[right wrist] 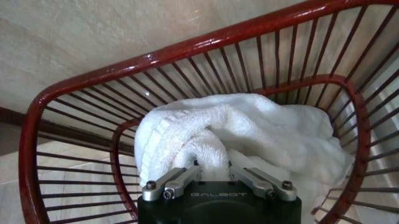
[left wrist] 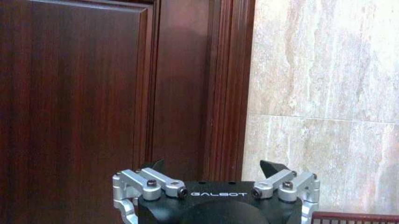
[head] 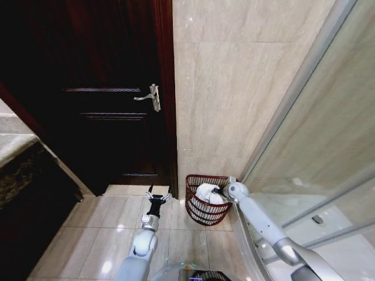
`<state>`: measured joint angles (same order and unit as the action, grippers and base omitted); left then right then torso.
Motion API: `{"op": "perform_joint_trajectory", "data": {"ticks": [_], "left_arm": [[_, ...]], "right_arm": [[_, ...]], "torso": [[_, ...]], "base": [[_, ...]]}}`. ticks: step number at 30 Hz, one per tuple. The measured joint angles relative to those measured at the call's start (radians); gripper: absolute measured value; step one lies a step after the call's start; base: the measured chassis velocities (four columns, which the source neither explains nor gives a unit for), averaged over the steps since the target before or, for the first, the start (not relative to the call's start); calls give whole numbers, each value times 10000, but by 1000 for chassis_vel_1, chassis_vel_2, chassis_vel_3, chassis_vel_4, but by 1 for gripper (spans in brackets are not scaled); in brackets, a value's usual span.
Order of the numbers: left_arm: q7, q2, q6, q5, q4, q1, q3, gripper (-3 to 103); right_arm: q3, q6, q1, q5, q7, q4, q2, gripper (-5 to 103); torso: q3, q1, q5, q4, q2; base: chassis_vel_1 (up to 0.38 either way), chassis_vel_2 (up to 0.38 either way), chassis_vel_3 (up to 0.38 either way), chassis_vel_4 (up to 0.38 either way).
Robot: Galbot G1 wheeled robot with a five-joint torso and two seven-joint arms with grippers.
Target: Discard the used towel into the hamper.
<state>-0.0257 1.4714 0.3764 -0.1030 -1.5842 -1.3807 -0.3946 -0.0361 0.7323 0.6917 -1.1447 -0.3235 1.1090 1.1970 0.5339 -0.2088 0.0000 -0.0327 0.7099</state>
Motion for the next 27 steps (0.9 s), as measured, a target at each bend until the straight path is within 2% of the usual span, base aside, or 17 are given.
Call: {"op": "perform_joint_trajectory", "data": {"ticks": [4, 5, 6, 9, 12, 13, 15, 19, 20, 22, 23, 26, 27], "left_arm": [[4, -7, 0, 12, 0, -6, 3, 100], [5, -14, -1, 12, 0, -6, 2, 100], [5, -14, -1, 12, 0, -6, 2, 100], [9, -22, -1, 15, -13, 0, -3, 100], [25, -41, -5, 15, -62, -12, -13, 100], [142, -49, -4, -11, -86, -28, -44, 100], [295, -48, -4, -28, -114, -46, -74, 100], [472, 35, -10, -11, -161, -82, -47, 100], [472, 35, -10, -11, -161, -82, -47, 100], [502, 10, -49, 10, -256, -87, -29, 100], [502, 10, -49, 10, -256, -87, -29, 100], [517, -46, -133, 12, -413, -88, -36, 100], [517, -46, -133, 12, -413, -88, -36, 100]], "right_arm": [[-66, -2, 33, 310, 47, -25, 147, 5], [-92, -3, 47, 342, 47, -23, 176, 9], [-92, -3, 47, 342, 47, -23, 176, 9], [-200, -8, 137, 479, -277, 86, 271, 25], [-245, -8, 289, 564, -519, 583, 155, 30], [-265, -8, 386, 597, -628, 950, 11, 41], [-267, -8, 455, 636, -699, 1195, -85, 41], [-415, -8, 922, 662, -907, 2461, -527, 63], [-415, -8, 922, 662, -907, 2461, -527, 63], [-517, -11, 1152, 662, -1001, 2960, -682, 74], [-517, -11, 1152, 662, -1001, 2960, -682, 74], [-785, -15, 1490, 681, -1087, 3516, -840, 90], [-785, -15, 1490, 681, -1087, 3516, -840, 90]], "torso": [[0, 0, 0, 0, 0], [0, 0, 0, 0, 0], [0, 0, 0, 0, 0], [0, 0, 0, 0, 0], [0, 0, 4, -1, 0], [0, 0, 0, -1, 0], [0, 0, -4, -1, 0], [0, 0, -3, 1, 0], [0, 0, -3, 1, 0], [0, 1, 1, 0, 0], [0, 1, 1, 0, 0], [-1, 1, 1, -1, 0], [-1, 1, 1, -1, 0]], "base": [[0, 0, 0, 0], [0, 0, 0, 0], [0, 0, 0, 0], [0, 0, 0, 0], [0, 0, 0, 0], [0, 0, 0, 0], [0, 0, 0, 0], [0, 0, 0, 0], [0, 0, 0, 0], [0, 0, 0, 0], [0, 0, 0, 0], [0, 0, 0, 0], [0, 0, 0, 0]]}}
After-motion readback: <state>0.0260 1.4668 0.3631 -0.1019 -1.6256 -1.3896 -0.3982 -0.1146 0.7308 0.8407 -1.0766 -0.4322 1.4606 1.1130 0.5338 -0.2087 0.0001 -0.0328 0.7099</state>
